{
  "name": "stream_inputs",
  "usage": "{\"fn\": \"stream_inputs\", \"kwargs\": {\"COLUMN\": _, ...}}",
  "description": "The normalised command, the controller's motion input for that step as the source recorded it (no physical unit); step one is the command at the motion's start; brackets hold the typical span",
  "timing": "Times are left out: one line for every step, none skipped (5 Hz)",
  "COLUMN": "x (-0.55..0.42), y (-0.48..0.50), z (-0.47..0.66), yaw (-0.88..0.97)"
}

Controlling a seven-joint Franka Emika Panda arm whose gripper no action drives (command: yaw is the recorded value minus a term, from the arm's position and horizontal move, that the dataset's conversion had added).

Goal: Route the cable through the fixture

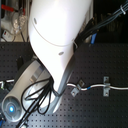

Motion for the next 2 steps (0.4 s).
{"fn": "stream_inputs", "kwargs": {"x": -0.013, "y": -0.008, "z": 0.0, "yaw": 0.0}}
{"fn": "stream_inputs", "kwargs": {"x": -0.209, "y": -0.083, "z": 0.01, "yaw": 0.0}}
